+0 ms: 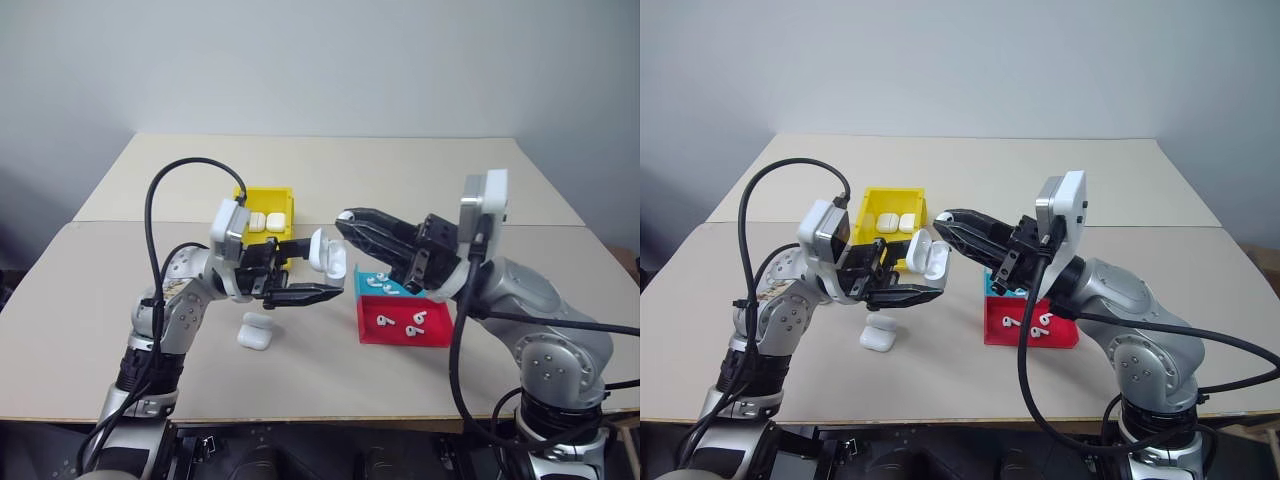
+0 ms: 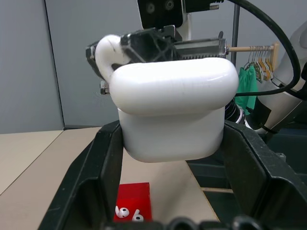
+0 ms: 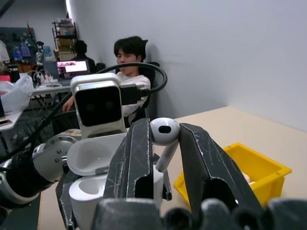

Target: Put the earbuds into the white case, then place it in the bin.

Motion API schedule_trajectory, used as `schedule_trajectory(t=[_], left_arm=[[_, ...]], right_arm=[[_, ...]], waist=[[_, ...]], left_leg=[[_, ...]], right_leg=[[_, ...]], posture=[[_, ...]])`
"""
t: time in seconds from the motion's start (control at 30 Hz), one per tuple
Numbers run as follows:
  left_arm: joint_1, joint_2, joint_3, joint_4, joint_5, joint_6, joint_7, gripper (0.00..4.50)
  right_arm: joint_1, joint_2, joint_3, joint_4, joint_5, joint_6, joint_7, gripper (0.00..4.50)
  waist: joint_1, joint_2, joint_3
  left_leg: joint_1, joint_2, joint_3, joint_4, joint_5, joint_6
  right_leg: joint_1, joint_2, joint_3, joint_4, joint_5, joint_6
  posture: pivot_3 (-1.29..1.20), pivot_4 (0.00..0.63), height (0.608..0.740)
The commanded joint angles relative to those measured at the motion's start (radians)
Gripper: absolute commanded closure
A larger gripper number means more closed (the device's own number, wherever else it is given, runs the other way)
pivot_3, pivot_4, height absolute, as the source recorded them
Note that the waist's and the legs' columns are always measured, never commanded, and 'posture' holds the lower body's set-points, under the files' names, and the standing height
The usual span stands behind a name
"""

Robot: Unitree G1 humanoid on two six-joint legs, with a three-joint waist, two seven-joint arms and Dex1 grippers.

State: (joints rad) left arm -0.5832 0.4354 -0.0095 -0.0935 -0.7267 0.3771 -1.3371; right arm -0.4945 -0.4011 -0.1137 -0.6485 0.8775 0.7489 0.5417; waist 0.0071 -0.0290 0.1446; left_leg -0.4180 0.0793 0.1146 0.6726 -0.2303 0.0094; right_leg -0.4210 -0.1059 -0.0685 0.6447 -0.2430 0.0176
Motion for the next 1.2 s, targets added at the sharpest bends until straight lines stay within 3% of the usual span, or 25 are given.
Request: schedule_trajectory(t=[0.03,0.5,0.67,0.9,1.03,1.2], left_arm=[[-0.016,0.001,0.002,-0.002,0.0,-0.005,-0.001,1.73],[-0.022,-0.005,0.012,-0.002,0.003,-0.016,0.007,1.73],[-0.029,-0.015,0.019,0.009,0.01,-0.029,0.018,1.73],[-0.032,-0.018,0.025,0.018,0.015,-0.043,0.021,1.73],[-0.028,-0.009,0.03,0.016,0.017,-0.05,0.027,1.73],[-0.013,0.006,0.047,0.013,0.011,-0.049,0.03,1.73]], right_arm=[[0.002,-0.007,0.013,-0.037,0.021,-0.03,0.003,3.88],[0.022,-0.052,0.095,-0.023,-0.082,-0.064,0.024,3.88],[0.033,-0.102,0.112,-0.018,-0.085,-0.085,0.091,2.22],[-0.007,-0.098,0.097,0.008,-0.097,-0.104,0.071,0.01],[-0.079,-0.127,0.024,0.083,-0.094,-0.111,0.065,0.01],[-0.258,-0.286,0.012,0.291,-0.142,-0.117,0.203,0.01]], waist=[[0.0,0.0,0.0],[0.001,0.0,0.0],[0.002,0.0,0.0],[0.002,0.0,0.0],[0.002,0.0,0.0],[0.002,0.0,0.0]], left_leg=[[0.0,0.0,0.0,0.0,0.0,0.0],[0.0,0.0,0.0,0.0,0.0,0.0],[0.0,0.0,0.0,0.0,0.0,0.0],[0.0,0.0,0.0,0.0,0.0,0.0],[0.0,0.0,0.0,0.0,0.0,0.0],[0.0,0.0,0.0,0.0,0.0,0.0]], right_leg=[[0.0,0.0,0.0,0.0,0.0,0.0],[0.0,0.0,0.0,0.0,0.0,0.0],[0.0,0.0,0.0,0.0,0.0,0.0],[0.0,0.0,0.0,0.0,0.0,0.0],[0.0,0.0,0.0,0.0,0.0,0.0],[0.0,0.0,0.0,-0.001,0.0,0.0]], posture=[[0.0,0.15,0.74],[0.0,0.15,0.74],[0.0,0.15,0.74],[0.0,0.15,0.74],[0.0,0.15,0.74],[0.0,0.15,0.74]])
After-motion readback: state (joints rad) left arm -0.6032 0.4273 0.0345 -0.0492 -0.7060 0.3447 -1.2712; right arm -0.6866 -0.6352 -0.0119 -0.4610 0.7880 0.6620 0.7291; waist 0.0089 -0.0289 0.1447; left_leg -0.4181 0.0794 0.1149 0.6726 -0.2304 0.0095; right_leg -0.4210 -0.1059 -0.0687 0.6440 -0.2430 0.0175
